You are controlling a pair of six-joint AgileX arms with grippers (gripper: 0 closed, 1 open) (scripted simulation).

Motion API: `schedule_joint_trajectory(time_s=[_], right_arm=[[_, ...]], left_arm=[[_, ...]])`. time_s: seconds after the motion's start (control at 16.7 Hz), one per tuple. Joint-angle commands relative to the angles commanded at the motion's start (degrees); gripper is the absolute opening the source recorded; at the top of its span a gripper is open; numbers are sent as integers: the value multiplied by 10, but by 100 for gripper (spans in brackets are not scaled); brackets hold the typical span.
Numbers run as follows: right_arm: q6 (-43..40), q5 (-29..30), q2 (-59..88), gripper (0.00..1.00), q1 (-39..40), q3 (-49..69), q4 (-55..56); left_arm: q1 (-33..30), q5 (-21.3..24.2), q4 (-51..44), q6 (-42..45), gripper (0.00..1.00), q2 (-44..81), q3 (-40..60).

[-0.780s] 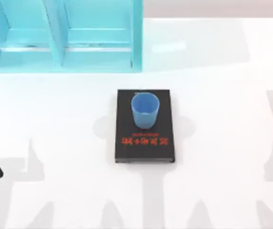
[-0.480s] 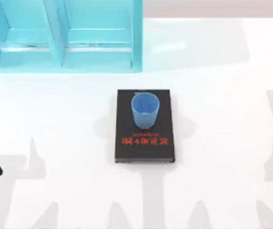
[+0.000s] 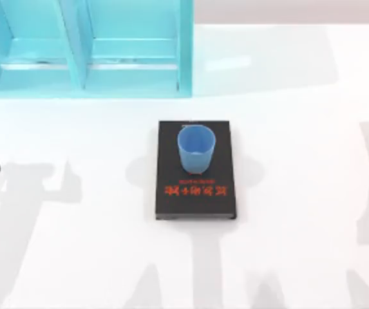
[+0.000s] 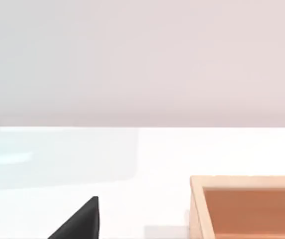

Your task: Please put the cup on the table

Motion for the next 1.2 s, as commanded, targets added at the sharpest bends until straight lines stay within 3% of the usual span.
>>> schedule_joint_trajectory(time_s=[0.84, 1.2], right_arm=[[0, 0, 0, 100, 0, 0, 0], [0, 0, 0, 100, 0, 0, 0]], left_arm=[[-214, -20, -526, -211, 100, 795, 868], [-296, -22, -708, -278, 100, 1073, 1175]])
